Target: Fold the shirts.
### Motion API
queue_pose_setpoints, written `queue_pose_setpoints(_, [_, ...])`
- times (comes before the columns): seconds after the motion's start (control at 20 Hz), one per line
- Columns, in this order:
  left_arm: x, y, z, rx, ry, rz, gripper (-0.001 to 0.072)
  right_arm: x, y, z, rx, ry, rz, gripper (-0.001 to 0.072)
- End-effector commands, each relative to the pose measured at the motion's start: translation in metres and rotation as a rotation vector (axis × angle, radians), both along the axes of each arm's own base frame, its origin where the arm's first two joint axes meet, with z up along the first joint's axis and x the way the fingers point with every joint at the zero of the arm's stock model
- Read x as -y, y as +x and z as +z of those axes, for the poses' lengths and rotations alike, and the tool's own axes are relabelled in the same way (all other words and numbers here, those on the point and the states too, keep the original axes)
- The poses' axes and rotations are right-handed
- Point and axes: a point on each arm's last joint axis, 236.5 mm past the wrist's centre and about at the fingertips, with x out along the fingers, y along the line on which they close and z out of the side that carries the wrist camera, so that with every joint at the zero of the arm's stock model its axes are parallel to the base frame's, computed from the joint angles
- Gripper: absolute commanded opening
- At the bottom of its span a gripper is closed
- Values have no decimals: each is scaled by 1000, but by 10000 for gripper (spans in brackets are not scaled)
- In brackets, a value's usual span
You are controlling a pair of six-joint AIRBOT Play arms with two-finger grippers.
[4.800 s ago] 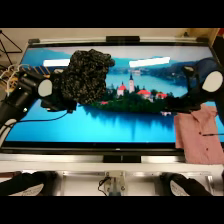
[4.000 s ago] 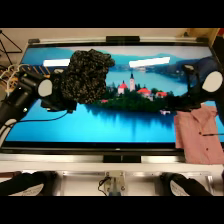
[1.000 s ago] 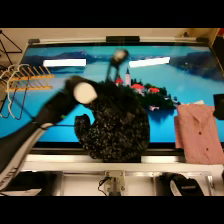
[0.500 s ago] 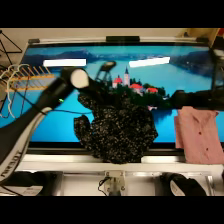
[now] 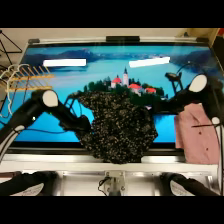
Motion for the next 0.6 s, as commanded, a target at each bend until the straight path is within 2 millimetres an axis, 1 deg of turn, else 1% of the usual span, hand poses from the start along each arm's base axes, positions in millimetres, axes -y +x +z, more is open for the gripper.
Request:
queue_pose_setpoints(0.0, [16,-41,-44,-113,-82,116,691,-14,-13,-43,-92,59,12,659])
queue_pose_setpoints(0.1, [21,-45,-58,-109,-86,144,691,-14,-20,-60,-126,58,7,659])
queue_pose_setpoints(0.2, [24,-46,-68,-91,-81,164,687,-16,-20,-69,-130,70,-5,659])
queue_pose_setpoints(0.35, [31,-41,-74,-64,-81,189,680,-35,-16,-75,-124,134,-25,659])
queue_pose_setpoints(0.45, [32,-42,-82,-81,-68,196,679,-50,-17,-82,-125,139,7,658])
queue_pose_setpoints(0.5, [32,-45,-87,-98,-57,195,639,-58,-18,-87,-127,133,30,657])
queue_pose_setpoints(0.55, [31,-46,-91,-112,-49,195,513,-66,-20,-91,-130,129,52,634])
